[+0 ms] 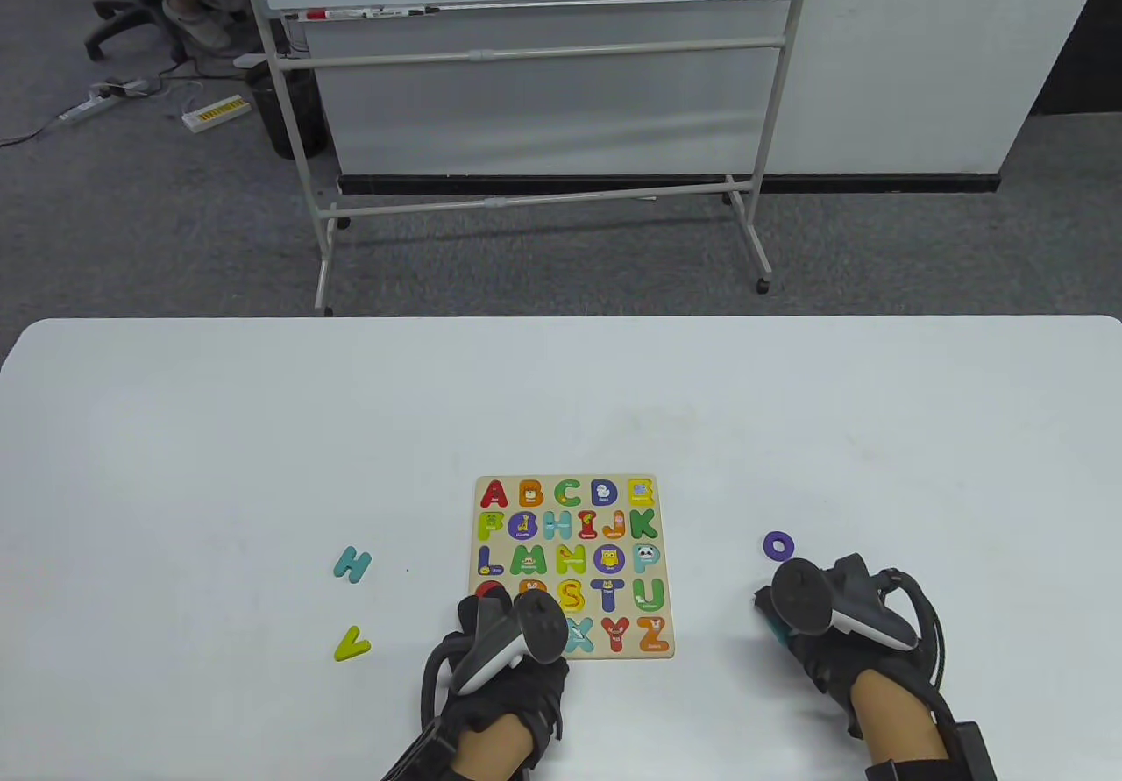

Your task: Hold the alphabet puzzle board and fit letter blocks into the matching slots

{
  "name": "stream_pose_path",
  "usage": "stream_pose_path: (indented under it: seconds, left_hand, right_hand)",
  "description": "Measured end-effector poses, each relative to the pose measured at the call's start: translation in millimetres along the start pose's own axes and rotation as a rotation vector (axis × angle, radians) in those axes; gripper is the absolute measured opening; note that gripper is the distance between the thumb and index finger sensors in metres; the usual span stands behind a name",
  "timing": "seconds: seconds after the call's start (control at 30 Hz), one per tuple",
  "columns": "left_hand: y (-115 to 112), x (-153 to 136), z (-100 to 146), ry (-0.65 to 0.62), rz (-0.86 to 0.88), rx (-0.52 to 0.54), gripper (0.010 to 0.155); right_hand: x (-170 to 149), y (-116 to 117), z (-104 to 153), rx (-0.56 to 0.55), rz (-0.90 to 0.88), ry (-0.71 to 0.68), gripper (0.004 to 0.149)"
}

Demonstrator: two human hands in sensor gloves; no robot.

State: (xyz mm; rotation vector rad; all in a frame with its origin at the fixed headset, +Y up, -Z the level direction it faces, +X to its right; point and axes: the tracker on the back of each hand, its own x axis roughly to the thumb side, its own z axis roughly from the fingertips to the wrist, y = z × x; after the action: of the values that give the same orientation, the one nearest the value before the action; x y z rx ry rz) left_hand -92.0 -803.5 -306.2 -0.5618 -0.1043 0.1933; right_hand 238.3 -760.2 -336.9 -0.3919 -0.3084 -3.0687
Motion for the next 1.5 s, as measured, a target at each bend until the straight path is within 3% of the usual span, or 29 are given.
stream_pose_path:
  seconds: [0.23,0.57,0.7,1.03,1.5]
  left_hand:
    - [0,0,0,0.0,0.0,0.0,0.079]
    - [0,0,0,-0.005,0.006,-0.001,0.08]
    - [0,0,0,-0.006,0.002,0.002,0.08]
    - [0,0,0,-0.005,-0.001,-0.001,0.08]
    - [-1,1,0,-0.003,-0.022,-0.001,0.079]
  right_hand:
    - [4,0,0,-0.075,0.058,-0.044,0.055]
    - [8,2,-5,-0.055,0.061,-0.054,0.061]
    - [11,-2,-7,-0.112,0.052,-0.07,0.06]
    - [46,-30,-37,-0.205,-0.005,-0.124,0.06]
    - [89,-32,-81,-0.197,0.006,-0.186,0.058]
